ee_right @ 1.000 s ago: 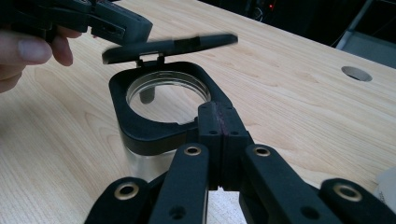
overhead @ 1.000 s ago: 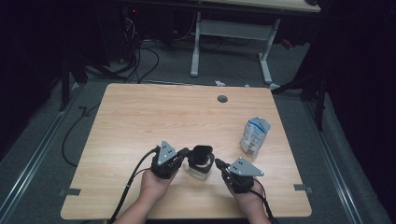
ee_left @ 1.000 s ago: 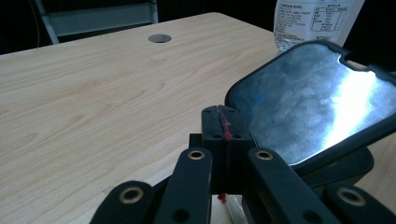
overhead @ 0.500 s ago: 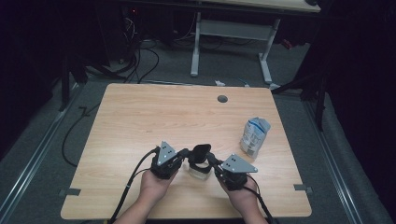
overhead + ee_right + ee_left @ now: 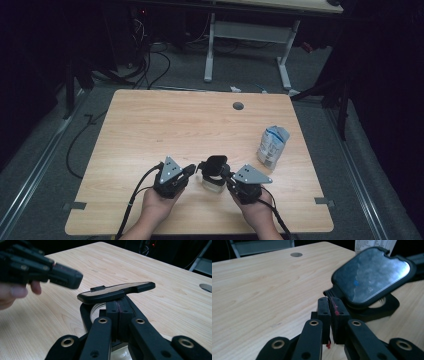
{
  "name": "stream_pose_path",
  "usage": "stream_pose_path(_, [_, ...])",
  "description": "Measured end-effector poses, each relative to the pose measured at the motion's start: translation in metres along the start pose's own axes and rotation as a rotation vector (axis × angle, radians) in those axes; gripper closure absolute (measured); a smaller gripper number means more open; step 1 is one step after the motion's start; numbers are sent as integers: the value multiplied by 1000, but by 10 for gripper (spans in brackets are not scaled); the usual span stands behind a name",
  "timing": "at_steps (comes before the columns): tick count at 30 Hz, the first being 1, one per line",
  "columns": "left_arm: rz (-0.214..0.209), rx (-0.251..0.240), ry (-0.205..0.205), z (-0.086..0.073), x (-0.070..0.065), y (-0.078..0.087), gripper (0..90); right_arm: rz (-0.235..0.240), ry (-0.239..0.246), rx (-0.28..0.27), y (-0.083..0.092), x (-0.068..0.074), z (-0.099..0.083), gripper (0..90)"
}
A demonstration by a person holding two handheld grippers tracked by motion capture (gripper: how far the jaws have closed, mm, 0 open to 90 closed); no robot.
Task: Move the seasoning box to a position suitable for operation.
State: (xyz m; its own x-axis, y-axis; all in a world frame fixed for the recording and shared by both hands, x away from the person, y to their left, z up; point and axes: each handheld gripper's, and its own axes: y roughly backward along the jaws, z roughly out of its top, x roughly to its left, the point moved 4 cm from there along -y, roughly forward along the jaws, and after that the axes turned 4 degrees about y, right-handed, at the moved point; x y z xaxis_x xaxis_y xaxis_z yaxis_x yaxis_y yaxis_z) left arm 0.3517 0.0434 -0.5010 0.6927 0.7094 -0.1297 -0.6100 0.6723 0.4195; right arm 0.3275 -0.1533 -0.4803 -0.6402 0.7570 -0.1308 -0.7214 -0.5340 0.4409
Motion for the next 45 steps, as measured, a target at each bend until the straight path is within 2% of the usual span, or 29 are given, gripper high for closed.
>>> stream_pose_path(5, [-24, 2, 2, -4, -5, 0, 871, 5, -2, -5, -1, 1, 2, 895])
stream_pose_path(15, [-59, -7, -14, -6, -23, 5, 886, 11, 31, -42, -4, 6, 19, 896])
stream_pose_path(21, [-84, -13, -15, -7, -32, 4, 892, 13, 42, -51, -4, 7, 22, 896])
stream_pose_path(29, [-93, -31, -13, -1, -39, -1, 892, 13, 36, -53, -2, 7, 23, 896])
stream_pose_path(34, [-88, -27, -25, 2, -44, -4, 892, 8, 48, -10, -2, 9, 24, 894])
stream_pose_path(37, [-83, -27, -2, 4, -41, -5, 891, 3, 36, -3, 3, 7, 27, 895])
stream_pose_path(40, [-78, -37, -2, 5, -42, -7, 892, -9, 39, 10, 6, 3, 27, 894])
stream_pose_path(45, [-81, -36, -8, 5, -46, -11, 892, -22, 13, 35, 8, -3, 21, 894])
